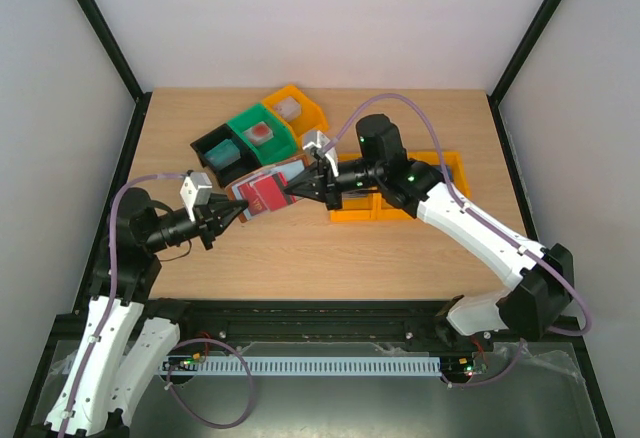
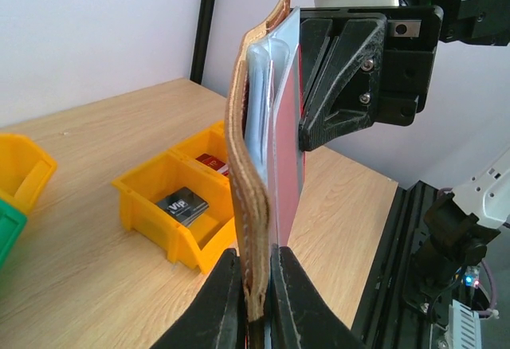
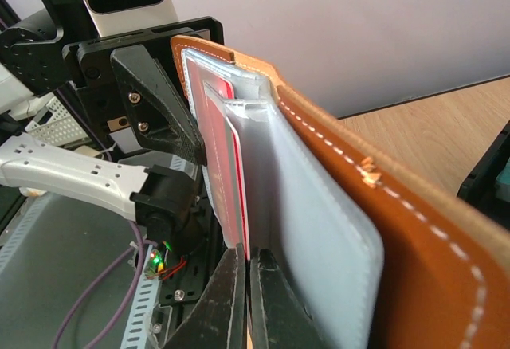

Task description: Take the credit cards out of the card holder

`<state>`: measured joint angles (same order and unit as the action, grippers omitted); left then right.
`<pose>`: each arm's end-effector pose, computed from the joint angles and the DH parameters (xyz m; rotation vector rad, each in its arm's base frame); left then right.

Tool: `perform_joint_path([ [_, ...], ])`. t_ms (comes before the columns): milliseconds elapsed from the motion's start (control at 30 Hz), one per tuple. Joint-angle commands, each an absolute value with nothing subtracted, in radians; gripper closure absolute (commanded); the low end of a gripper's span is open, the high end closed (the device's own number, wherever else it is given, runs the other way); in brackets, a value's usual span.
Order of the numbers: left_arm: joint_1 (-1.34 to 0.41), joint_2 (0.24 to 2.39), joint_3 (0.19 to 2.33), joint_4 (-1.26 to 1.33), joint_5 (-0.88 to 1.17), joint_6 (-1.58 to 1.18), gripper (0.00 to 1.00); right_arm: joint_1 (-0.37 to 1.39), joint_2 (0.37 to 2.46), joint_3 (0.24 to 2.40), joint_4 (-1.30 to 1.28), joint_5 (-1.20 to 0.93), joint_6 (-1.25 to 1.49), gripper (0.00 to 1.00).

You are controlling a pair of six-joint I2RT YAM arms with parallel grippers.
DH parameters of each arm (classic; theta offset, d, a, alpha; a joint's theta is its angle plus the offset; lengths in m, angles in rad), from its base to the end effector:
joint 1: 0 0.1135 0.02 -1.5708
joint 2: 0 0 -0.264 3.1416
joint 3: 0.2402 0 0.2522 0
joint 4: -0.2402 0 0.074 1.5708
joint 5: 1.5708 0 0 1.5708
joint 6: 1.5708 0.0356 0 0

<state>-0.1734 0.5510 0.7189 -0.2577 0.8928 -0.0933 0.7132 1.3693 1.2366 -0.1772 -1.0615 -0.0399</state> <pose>0.1159 -0.0484 0.3432 0.7486 1.5401 -0.9349 0.2103 0.2230 0.3714 -1.3858 1.3973 1.4383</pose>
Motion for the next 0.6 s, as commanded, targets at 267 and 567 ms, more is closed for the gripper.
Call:
perform_joint_path([
  [267, -0.171, 0.537, 0.704, -0.199, 0.942, -0.112, 0.98, 0.702, 1.376, 1.256, -0.14, -1.148, 0.011, 0.94],
  [567, -0.174, 0.529, 0.642, -0.065, 0.979, -0.225, 0.98, 0.741, 1.403, 1.229, 0.009, -1.151, 0.111, 0.98],
])
